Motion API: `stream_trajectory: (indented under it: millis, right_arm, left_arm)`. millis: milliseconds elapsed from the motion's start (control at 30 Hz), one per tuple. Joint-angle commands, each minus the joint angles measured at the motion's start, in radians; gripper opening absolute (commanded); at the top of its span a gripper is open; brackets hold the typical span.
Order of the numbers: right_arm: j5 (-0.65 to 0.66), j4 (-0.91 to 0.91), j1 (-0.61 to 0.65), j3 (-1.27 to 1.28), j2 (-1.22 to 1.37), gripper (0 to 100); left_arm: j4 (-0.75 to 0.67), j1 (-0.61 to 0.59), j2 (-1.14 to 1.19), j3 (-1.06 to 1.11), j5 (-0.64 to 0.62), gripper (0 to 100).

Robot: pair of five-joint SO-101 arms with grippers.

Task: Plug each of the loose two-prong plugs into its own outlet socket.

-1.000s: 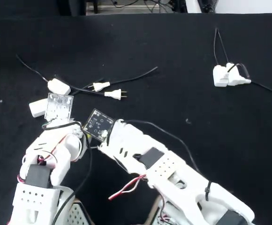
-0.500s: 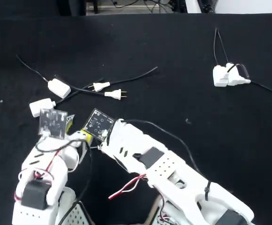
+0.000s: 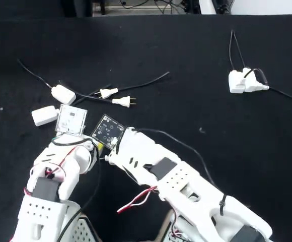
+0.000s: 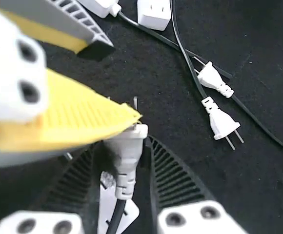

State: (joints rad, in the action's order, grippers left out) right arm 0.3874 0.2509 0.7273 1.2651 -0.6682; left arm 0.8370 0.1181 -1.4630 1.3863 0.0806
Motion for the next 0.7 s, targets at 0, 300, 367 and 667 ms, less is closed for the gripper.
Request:
stream_trajectory:
  millis: [0, 300, 367, 667]
  right_arm:
    - [-0.002, -0.021, -0.012, -0.016, -0.002, 1.1]
    - [-0.002, 0.089, -0.009, 0.021, -0.223, 1.1]
    - [-0.002, 0.112, -0.011, 0.038, -0.282, 1.1]
    - [-0.006, 0.118, -0.009, 0.096, -0.395, 1.1]
  left_arm:
    - [-0.040, -0.045, 0.028, -0.016, 0.011, 20]
    - [-0.054, -0.097, 0.029, -0.012, 0.011, 20]
    - [-0.054, -0.097, 0.029, -0.013, 0.011, 20]
    - [-0.054, -0.097, 0.029, -0.015, 0.011, 20]
